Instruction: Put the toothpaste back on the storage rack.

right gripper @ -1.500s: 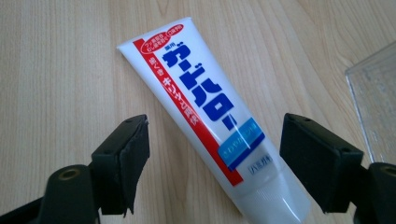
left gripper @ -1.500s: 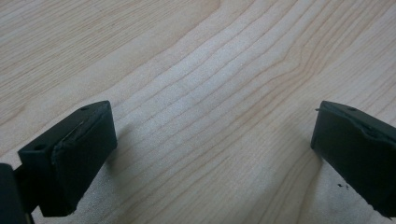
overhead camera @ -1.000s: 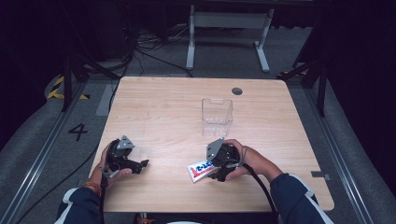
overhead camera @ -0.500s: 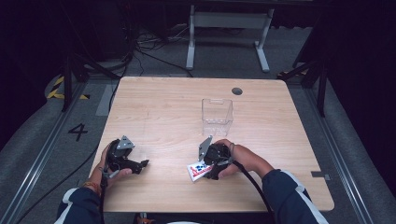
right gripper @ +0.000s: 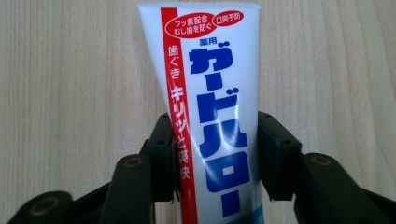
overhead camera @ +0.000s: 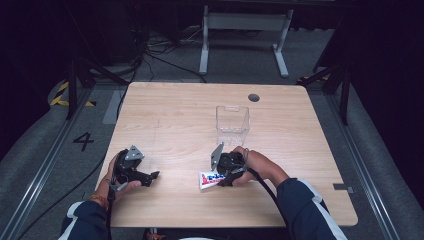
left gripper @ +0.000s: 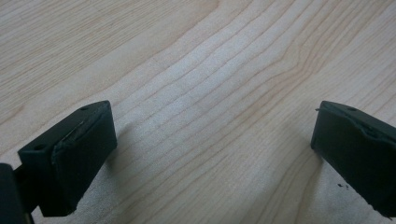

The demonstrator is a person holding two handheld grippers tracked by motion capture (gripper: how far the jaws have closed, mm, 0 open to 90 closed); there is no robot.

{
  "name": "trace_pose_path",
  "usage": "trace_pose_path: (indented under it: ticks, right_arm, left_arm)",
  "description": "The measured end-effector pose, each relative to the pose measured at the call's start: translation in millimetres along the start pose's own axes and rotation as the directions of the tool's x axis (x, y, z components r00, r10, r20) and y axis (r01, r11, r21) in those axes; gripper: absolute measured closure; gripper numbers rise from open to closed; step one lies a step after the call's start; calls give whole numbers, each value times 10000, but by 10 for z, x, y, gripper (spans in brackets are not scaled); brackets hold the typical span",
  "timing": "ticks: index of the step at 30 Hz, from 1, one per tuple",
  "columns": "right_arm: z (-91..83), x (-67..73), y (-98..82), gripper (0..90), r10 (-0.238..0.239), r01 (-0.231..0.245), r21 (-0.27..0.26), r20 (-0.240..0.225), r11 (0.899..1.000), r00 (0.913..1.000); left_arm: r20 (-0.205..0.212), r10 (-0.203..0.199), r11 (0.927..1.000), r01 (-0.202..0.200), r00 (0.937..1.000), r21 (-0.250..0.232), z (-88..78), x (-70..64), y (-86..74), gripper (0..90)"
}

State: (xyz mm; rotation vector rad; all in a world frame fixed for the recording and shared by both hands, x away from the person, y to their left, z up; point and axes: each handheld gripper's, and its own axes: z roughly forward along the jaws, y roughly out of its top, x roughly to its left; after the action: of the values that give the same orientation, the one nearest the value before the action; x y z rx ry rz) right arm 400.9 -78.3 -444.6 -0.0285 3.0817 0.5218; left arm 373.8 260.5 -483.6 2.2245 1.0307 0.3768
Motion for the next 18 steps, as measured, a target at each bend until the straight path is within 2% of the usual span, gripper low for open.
trace_pose_path:
  ticks: [6, 10, 13, 14, 16, 18]
  right_arm:
    - [-60, 12, -66, 637, 242, -242, -448, -12, 9987, 9997]
    - [-112, 20, -127, 646, 548, -536, -1034, 84, 9932, 9985]
    - [-173, 9, -185, 649, 801, -738, -1571, 337, 9848, 9962]
    - [-201, -3, -208, 650, 877, -772, -1844, 496, 9798, 9949]
    - [-244, -13, -237, 651, 1117, -963, -2200, 588, 9707, 9920]
    - [-296, -18, -273, 653, 1397, -1198, -2623, 588, 9575, 9884]
  left_arm:
    - [-14, 16, 10000, -16, 10000, 5, -1, 1, 1, 6]
    - [10, -5, 10000, 5, 10000, 6, 0, 0, 0, 6]
    - [-10, 8, 10000, -8, 10000, 14, -2, 0, 1, 6]
    - [-14, 18, 10000, -18, 10000, 2, -1, 1, 1, 6]
    - [-12, 15, 10000, -15, 10000, 6, -1, 1, 1, 6]
    - [5, -1, 10000, 1, 10000, 8, 0, 0, 1, 6]
